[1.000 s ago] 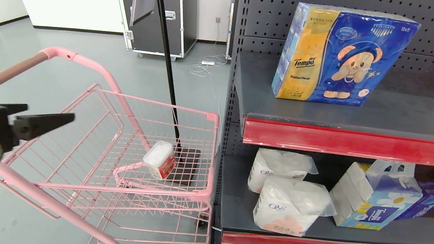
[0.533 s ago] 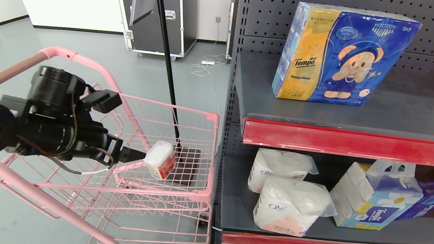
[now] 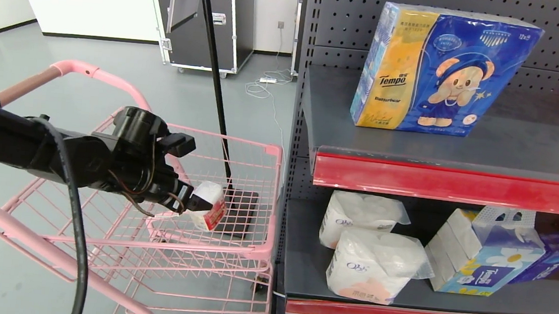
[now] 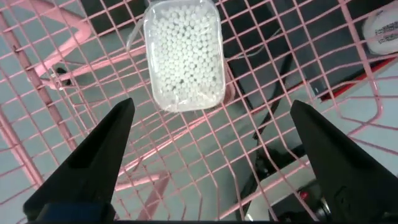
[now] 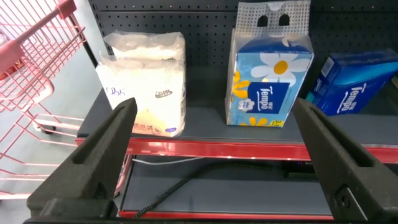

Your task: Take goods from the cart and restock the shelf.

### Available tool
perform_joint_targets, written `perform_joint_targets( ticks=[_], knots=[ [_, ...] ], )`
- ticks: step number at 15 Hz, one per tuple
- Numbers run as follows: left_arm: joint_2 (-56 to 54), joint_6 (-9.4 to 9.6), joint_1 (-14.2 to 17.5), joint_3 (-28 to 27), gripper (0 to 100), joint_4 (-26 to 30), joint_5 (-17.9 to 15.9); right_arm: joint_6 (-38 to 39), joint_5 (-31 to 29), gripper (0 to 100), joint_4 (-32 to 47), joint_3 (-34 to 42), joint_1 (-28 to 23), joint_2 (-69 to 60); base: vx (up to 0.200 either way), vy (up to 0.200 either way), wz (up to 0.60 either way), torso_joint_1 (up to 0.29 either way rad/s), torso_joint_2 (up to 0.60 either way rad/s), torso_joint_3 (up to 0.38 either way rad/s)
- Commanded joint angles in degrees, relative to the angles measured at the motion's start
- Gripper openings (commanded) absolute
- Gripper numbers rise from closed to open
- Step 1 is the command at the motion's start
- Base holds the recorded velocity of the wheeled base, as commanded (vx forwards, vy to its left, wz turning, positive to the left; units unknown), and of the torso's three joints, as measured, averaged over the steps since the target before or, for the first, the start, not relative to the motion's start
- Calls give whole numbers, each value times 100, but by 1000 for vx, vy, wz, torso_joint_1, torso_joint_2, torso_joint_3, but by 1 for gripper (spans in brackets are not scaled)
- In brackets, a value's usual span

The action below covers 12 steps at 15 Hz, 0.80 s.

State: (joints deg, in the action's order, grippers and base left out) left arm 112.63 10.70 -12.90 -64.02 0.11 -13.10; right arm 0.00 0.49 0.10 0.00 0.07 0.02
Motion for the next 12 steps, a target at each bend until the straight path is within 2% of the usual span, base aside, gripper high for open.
perform_joint_targets(
  ticks=[1, 3, 5, 6, 9, 12],
  knots=[
    [312, 2, -46, -154, 100, 7, 1, 0, 4, 100, -1, 0, 1, 6, 0, 0, 0, 0, 0, 0],
    [488, 2, -73, -312, 100, 7, 10, 0, 4, 100, -1, 0, 1, 6, 0, 0, 0, 0, 0, 0],
    [646, 2, -73, -435, 100, -2, 150, 0, 4, 100, -1, 0, 1, 6, 0, 0, 0, 0, 0, 0],
    [796, -7, -73, -532, 100, -108, 326, 0, 4, 100, -1, 0, 1, -2, 0, 0, 0, 0, 0, 0],
    [980, 2, -81, -541, 100, -345, 361, 0, 4, 100, -1, 0, 1, -2, 0, 0, 0, 0, 0, 0],
    [1059, -7, -90, -541, 100, -345, 458, 0, 4, 100, -1, 0, 1, -2, 0, 0, 0, 0, 0, 0]
  ],
)
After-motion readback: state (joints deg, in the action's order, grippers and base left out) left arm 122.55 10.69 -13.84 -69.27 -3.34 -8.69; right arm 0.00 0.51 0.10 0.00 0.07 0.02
